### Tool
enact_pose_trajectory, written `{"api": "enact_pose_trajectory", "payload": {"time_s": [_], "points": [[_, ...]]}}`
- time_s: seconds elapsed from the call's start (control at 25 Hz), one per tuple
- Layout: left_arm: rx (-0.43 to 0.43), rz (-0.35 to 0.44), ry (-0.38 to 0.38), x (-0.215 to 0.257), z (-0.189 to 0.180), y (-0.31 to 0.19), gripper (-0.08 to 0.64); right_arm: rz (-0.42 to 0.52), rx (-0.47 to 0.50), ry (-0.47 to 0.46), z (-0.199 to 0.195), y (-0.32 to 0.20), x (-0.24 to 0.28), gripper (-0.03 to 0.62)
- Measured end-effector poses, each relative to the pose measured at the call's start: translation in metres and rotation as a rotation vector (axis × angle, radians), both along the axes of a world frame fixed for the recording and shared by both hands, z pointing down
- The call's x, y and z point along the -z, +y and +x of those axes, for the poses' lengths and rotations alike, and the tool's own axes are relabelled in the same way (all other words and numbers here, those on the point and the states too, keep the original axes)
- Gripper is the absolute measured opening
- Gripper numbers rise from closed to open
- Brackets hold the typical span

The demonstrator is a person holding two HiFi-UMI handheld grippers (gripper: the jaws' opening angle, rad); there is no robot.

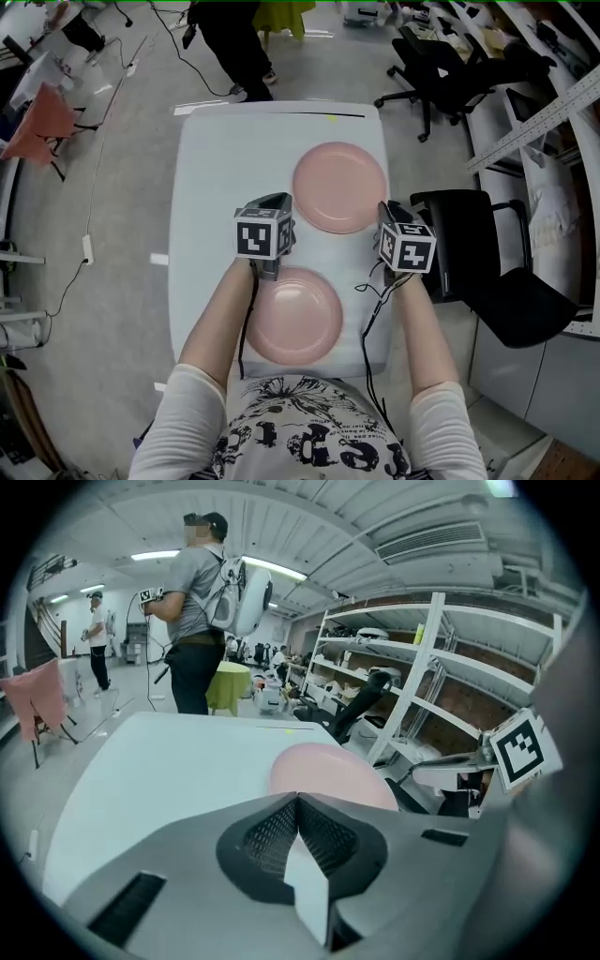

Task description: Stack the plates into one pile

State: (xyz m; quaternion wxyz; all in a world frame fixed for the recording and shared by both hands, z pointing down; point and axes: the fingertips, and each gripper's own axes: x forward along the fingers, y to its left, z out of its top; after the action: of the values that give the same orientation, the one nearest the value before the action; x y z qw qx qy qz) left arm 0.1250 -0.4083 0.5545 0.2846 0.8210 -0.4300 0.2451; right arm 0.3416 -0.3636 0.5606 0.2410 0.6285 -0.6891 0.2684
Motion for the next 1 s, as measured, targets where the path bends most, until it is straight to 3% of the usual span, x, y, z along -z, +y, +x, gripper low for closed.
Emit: {"api": "enact_pose_trajectory", "payload": {"time_s": [0.28, 0.76, 0.84, 1.0], "points": [[0.020, -0.114, -0.053, -0.053, 0.006, -0.052, 0.092, -0.080, -0.078, -0.001, 0.037, -0.044, -0.046, 0.115], [0.019, -0.196, -0.031, -0.096, 0.026, -0.077, 0.109, -0.199, -0.096, -0.064, 0.047, -0.071, -0.101, 0.123], [0.017, -0.209, -0.029, -0.100, 0.030, -0.077, 0.109, -0.205, -0.098, -0.069, 0.046, -0.071, -0.104, 0.086], [0.006, -0.236, -0.009, -0.107, 0.034, -0.076, 0.078, -0.199, -0.091, -0.072, 0.046, -0.071, -0.104, 0.077]]}}
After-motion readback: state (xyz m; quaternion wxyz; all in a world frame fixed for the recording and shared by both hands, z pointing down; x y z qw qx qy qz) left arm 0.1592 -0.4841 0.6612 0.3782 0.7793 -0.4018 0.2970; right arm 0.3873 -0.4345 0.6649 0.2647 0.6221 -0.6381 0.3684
